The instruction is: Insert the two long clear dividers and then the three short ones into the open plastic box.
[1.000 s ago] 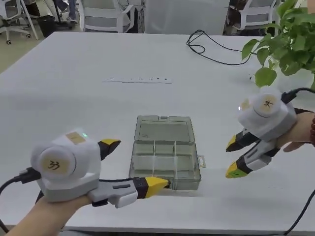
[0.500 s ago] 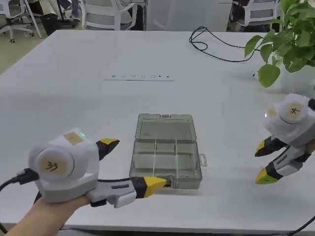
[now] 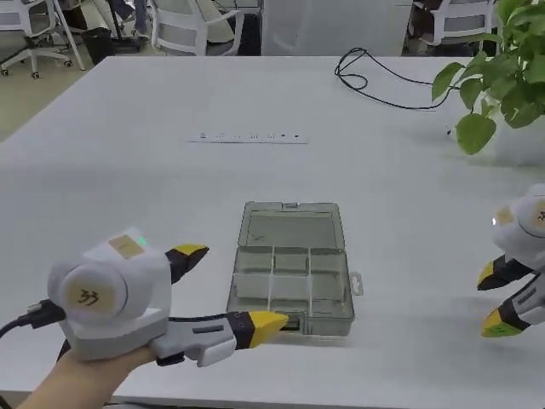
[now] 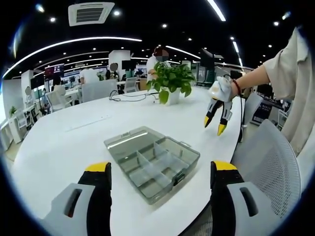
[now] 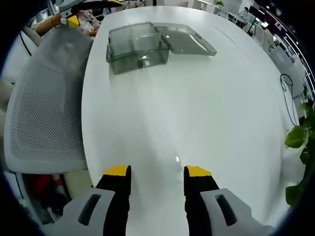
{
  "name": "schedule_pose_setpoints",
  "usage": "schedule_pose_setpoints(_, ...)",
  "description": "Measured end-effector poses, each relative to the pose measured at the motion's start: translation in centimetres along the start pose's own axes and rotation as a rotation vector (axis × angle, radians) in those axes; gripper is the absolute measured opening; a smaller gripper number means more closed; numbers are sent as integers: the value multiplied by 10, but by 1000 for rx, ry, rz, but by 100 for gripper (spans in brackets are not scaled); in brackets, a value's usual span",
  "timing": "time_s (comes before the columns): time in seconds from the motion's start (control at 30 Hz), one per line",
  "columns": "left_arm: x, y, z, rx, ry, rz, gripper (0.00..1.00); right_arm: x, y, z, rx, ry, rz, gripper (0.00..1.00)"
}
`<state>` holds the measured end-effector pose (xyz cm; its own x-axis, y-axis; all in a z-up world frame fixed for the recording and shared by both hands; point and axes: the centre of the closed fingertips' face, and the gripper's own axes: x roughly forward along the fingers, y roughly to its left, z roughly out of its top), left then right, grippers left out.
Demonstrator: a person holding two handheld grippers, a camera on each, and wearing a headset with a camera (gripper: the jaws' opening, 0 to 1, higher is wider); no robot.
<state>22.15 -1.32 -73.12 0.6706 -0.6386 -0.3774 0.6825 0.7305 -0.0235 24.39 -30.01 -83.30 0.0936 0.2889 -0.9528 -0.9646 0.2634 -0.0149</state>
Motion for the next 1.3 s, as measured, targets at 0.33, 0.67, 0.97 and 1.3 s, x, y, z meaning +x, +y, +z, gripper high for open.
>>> schedule_pose_setpoints(0.33,-1,2,-1,-3,8,18,82,3,-7,-19,-36,43,1,42)
schedule_pose_setpoints(0.67,-1,2,-2,6,18,32,80,8,-12,-27,-86,62,21,40)
schedule_pose_setpoints(0.97,-2,2,-1,16,25,39,79,7,-15,-27,-86,39,30,34)
schedule_pose_setpoints(1.3,-2,3,0,17,22,46,78,7,-16,-27,-82,32,24,32)
